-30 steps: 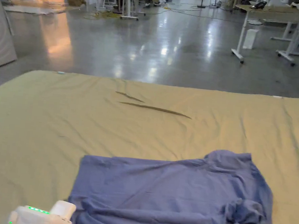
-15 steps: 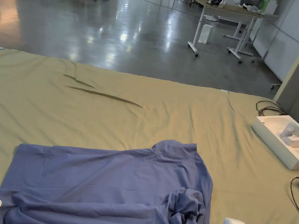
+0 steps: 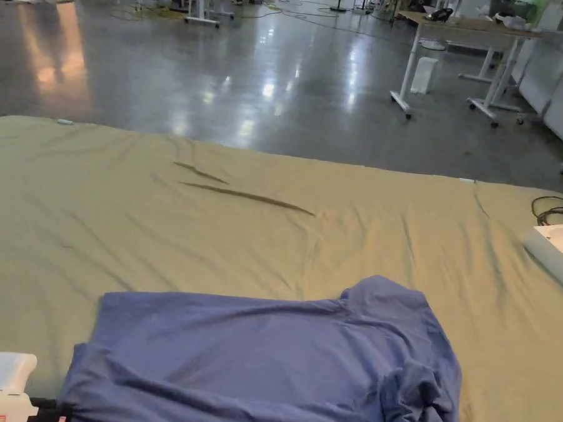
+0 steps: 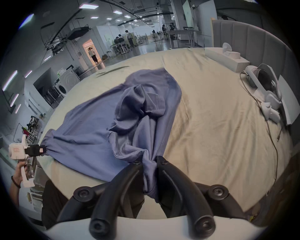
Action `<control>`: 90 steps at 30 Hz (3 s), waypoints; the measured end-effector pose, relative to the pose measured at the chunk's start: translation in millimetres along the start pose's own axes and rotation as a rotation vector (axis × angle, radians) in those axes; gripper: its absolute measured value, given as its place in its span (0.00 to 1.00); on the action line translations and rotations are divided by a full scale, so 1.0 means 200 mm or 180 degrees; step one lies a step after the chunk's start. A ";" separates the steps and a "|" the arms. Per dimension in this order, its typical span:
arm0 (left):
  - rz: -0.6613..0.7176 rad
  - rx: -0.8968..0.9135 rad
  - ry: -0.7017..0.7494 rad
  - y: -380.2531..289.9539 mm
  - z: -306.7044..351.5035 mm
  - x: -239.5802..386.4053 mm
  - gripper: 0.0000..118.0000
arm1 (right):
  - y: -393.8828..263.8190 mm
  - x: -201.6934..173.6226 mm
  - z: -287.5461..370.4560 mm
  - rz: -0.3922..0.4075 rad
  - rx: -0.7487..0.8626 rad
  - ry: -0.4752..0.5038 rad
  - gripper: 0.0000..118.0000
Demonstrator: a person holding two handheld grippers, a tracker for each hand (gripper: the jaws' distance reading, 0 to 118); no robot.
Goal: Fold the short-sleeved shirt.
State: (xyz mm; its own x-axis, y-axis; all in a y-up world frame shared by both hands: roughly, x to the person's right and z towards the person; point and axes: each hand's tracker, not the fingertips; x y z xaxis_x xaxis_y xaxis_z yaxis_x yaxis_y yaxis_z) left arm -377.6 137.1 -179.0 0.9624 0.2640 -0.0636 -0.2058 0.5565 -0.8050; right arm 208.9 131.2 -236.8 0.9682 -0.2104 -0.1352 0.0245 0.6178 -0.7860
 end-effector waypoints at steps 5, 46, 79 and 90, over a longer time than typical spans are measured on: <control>0.0013 -0.0201 0.0005 -0.21 0.11 -0.04 0.03 | -0.26 -0.01 0.19 0.0026 -0.0020 -0.0038 0.10; -0.0887 0.2558 0.0569 -0.45 1.26 0.73 0.01 | -0.26 -0.66 1.11 0.1087 0.2127 0.0104 0.00; 0.0246 0.0042 0.0823 0.57 -0.79 -0.15 0.60 | -0.30 -0.27 0.58 -0.0073 0.0852 -0.0189 0.00; 0.0123 -0.0217 0.0930 0.59 -0.85 -0.07 0.42 | -0.31 -0.15 0.55 -0.0497 0.0854 0.0043 0.00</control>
State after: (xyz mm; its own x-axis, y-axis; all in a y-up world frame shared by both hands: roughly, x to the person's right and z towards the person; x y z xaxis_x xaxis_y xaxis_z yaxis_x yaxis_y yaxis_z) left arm -384.6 65.3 -373.5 0.9664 0.0406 -0.2539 -0.2403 0.4936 -0.8358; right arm 205.7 183.4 -117.1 0.9442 -0.3274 -0.0346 0.2393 0.7547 -0.6108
